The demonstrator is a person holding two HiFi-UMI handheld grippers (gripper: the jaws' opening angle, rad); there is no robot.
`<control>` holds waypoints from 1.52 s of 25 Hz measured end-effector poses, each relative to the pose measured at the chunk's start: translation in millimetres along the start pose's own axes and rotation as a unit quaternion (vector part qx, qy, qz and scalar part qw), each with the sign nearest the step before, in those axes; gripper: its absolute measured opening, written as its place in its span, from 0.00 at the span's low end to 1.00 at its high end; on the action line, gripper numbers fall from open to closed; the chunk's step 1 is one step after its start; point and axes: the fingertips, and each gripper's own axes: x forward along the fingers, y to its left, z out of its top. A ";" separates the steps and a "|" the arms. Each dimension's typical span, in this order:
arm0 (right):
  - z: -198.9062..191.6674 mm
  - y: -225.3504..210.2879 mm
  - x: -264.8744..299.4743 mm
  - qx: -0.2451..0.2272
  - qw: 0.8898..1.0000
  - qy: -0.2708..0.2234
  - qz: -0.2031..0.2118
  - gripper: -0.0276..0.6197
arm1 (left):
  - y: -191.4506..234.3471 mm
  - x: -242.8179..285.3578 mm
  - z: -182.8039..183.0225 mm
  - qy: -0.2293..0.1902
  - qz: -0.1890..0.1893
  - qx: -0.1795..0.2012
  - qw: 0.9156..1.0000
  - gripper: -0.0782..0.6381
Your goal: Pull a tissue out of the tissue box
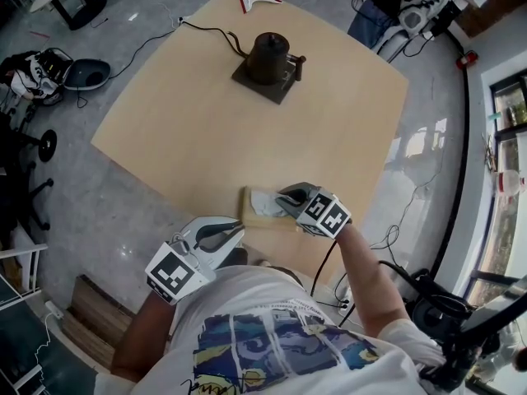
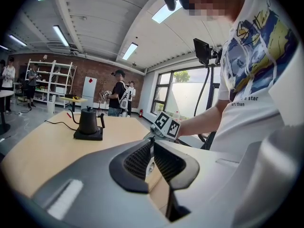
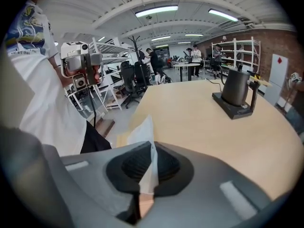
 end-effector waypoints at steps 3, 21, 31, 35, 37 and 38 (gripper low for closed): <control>1.5 1.2 -3.8 -0.001 1.000 -0.008 -0.005 0.05 | -6.1 0.4 1.4 -0.003 0.004 0.005 1.000 0.14; 24.0 30.2 -42.5 -0.059 0.995 -0.059 -0.054 0.05 | -71.7 -11.8 -2.6 -0.019 0.040 0.020 0.999 0.14; 36.9 47.3 -77.2 -0.082 0.987 -0.108 -0.090 0.05 | -118.5 -20.1 -11.3 -0.024 0.053 0.043 0.997 0.14; 42.1 50.4 -92.7 -0.090 0.983 -0.123 -0.105 0.05 | -130.8 -24.3 -16.4 -0.026 0.061 0.041 0.997 0.14; 45.9 53.2 -102.3 -0.098 0.981 -0.129 -0.110 0.05 | -136.7 -24.8 -16.4 -0.028 0.064 0.039 0.997 0.14; 48.0 55.5 -107.2 -0.102 0.980 -0.132 -0.111 0.05 | -139.2 -25.1 -16.0 -0.029 0.067 0.038 0.997 0.14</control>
